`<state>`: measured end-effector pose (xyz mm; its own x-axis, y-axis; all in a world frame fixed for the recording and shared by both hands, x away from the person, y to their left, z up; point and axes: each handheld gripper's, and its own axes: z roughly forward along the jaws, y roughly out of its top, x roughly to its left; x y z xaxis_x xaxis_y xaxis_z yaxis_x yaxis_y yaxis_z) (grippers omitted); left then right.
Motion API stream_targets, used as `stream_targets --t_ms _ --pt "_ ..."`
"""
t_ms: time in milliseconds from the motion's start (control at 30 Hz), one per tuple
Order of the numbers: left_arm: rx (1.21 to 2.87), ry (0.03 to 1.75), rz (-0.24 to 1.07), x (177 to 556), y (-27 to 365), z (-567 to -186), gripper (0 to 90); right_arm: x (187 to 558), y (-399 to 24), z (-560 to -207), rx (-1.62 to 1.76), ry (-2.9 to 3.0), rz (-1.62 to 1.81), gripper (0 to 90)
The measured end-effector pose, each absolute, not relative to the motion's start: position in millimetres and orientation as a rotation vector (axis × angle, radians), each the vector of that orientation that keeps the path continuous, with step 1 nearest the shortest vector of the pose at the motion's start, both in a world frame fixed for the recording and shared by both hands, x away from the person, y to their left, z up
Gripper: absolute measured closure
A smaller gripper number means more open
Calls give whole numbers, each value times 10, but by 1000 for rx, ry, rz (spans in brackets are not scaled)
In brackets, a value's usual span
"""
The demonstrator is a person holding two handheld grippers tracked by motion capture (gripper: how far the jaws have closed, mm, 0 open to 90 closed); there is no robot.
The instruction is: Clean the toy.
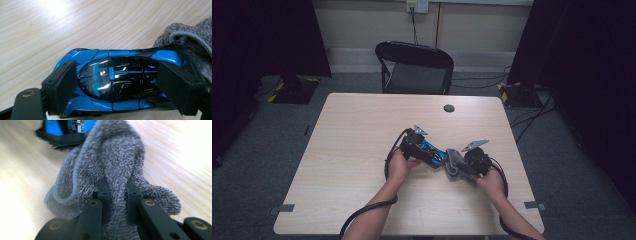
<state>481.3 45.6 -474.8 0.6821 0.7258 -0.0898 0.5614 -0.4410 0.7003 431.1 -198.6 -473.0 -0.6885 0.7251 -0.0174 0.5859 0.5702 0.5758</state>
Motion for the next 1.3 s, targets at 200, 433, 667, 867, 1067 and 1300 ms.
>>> stream_targets --t_ms 200,433,667,867,1067,1300 --pt "2167 995 287 4814 447 -4741 171 4212 -1910 -4711 1047 2619 819 796" --pt "2175 1000 286 4818 441 -4731 172 4080 -1829 -4702 989 2683 860 798" --pt "2176 1005 286 4817 437 -4728 174 3952 -1781 -4696 899 2737 882 797" --pt "2174 1010 286 4812 433 -4728 176 3907 -1724 -4690 819 2786 897 797" --pt "2174 1011 285 4812 432 -4726 176 3851 -1632 -4659 732 2823 935 796" --pt "2170 1013 289 4807 435 -4730 177 3755 -1526 -4573 632 2833 951 792"
